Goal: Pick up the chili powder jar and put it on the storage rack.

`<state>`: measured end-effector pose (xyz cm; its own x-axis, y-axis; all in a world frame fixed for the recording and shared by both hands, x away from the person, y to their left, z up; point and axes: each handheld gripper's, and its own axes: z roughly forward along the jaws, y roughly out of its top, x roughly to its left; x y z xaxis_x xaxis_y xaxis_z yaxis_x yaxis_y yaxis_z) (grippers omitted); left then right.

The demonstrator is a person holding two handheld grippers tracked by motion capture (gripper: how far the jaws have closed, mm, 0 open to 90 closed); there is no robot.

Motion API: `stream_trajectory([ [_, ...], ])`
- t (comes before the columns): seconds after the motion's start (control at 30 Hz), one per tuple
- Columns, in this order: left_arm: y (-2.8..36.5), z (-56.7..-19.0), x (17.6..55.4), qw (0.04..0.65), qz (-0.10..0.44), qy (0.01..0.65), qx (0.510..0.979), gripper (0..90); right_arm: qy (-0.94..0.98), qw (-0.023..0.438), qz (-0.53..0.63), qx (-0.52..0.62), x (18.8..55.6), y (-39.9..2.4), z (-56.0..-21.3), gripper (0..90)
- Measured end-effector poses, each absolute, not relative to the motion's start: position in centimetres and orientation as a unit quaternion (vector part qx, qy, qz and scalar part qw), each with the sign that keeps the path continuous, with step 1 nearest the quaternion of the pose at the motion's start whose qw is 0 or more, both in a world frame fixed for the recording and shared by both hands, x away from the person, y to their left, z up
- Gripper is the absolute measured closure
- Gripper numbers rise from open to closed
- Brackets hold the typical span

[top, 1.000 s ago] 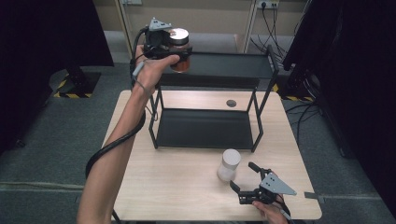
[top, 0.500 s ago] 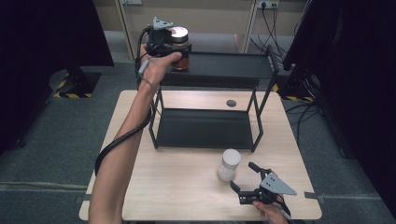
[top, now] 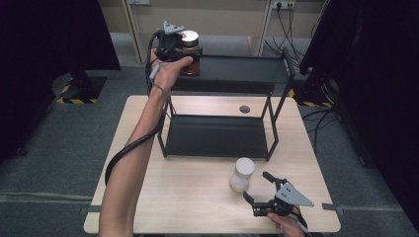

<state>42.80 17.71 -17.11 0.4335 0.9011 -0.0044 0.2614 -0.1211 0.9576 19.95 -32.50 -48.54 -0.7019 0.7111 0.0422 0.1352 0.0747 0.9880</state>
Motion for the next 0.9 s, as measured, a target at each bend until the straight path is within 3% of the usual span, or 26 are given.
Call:
stream_trajectory([
  [0.23, 17.4, -17.6, 42.5, 0.508, 0.329, 0.427, 0.672, 29.8, 0.695, 0.237, 0.608, 0.303, 19.9, -32.5, -48.5, 0.4],
  [0.37, 17.2, -17.6, 41.9, 0.511, 0.339, 0.436, 0.659, 16.0, 0.695, 0.236, 0.607, 0.303, 19.9, -32.4, -48.5, 0.4],
  [0.47, 17.2, -17.6, 41.7, 0.513, 0.340, 0.440, 0.654, 12.4, 0.696, 0.236, 0.607, 0.302, 20.0, -32.4, -48.6, 0.4],
  [0.6, 17.5, -17.8, 41.1, 0.523, 0.337, 0.449, 0.642, 0.0, 0.697, 0.236, 0.606, 0.301, 20.0, -32.3, -48.6, 0.4],
  [0.9, 17.9, -17.9, 40.1, 0.536, 0.333, 0.443, 0.637, 0.1, 0.697, 0.236, 0.607, 0.301, 20.0, -32.2, -48.5, 0.4],
])
